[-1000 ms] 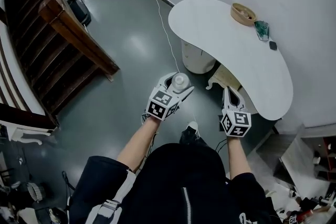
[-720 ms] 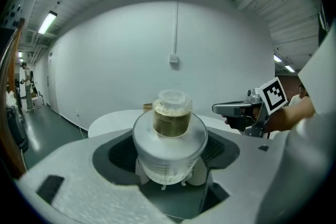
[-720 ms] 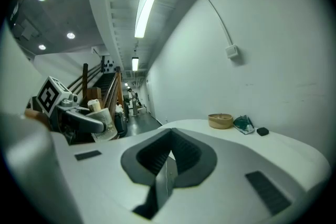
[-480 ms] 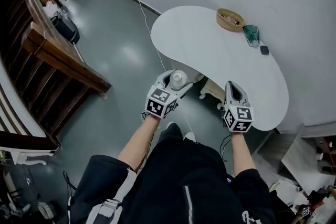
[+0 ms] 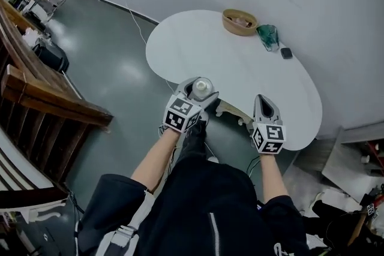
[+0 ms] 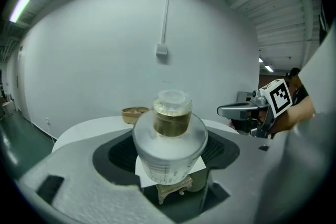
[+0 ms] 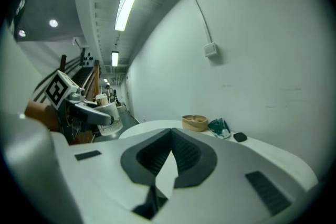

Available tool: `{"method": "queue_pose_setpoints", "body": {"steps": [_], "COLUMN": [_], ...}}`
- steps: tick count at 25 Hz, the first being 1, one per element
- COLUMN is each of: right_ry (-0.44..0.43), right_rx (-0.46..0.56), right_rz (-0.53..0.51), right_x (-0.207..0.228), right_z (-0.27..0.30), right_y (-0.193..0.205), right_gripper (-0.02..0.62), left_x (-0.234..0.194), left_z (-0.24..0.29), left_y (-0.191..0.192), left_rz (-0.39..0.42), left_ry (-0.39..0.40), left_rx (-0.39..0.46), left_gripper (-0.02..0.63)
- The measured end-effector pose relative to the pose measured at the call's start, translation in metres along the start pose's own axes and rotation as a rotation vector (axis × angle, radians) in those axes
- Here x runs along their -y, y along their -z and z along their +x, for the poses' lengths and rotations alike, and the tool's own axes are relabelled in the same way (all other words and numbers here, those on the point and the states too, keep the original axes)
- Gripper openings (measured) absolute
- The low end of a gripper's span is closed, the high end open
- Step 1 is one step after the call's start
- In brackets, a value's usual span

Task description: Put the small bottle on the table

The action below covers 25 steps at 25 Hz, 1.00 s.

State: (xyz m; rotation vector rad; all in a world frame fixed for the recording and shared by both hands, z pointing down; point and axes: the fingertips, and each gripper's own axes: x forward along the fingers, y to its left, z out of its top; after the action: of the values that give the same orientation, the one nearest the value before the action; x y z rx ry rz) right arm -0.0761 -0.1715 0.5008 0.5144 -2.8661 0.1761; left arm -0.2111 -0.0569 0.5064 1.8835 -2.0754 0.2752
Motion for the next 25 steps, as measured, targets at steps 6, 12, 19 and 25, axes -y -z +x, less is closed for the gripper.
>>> {"method": "queue_pose_setpoints", "body": {"steps": [6, 12, 19, 25], "right_ry": [0.113, 0.251, 0.385, 0.434], "right_rx": [-0.017, -0.013, -0.007, -0.022], "right_rz": [0.008, 0.053, 0.087, 0.091], "right_x": [0.028, 0.062, 0.084, 0.099], "right_z": [0.051, 0.112, 0.140, 0.136], "right_y": [-0.017, -0.039, -0.051, -0.047], "right_gripper": [0.003, 0.003, 0.003, 0.003], "left_x": [-0.036, -0.069, -0.091, -0.081], "left_z": [0.073, 0.142, 0.193, 0.215], "left_y": [-0.029, -0.060, -0.074, -0.079], "left_rz": [0.047, 0.136, 0.177, 0.185], "left_ry": [0.134, 0.302, 0.434, 0.489], "left_rx": [-0.023, -0.053, -0.084, -0.082], "left_gripper": [0.342, 0.342, 0.342, 0.342]}}
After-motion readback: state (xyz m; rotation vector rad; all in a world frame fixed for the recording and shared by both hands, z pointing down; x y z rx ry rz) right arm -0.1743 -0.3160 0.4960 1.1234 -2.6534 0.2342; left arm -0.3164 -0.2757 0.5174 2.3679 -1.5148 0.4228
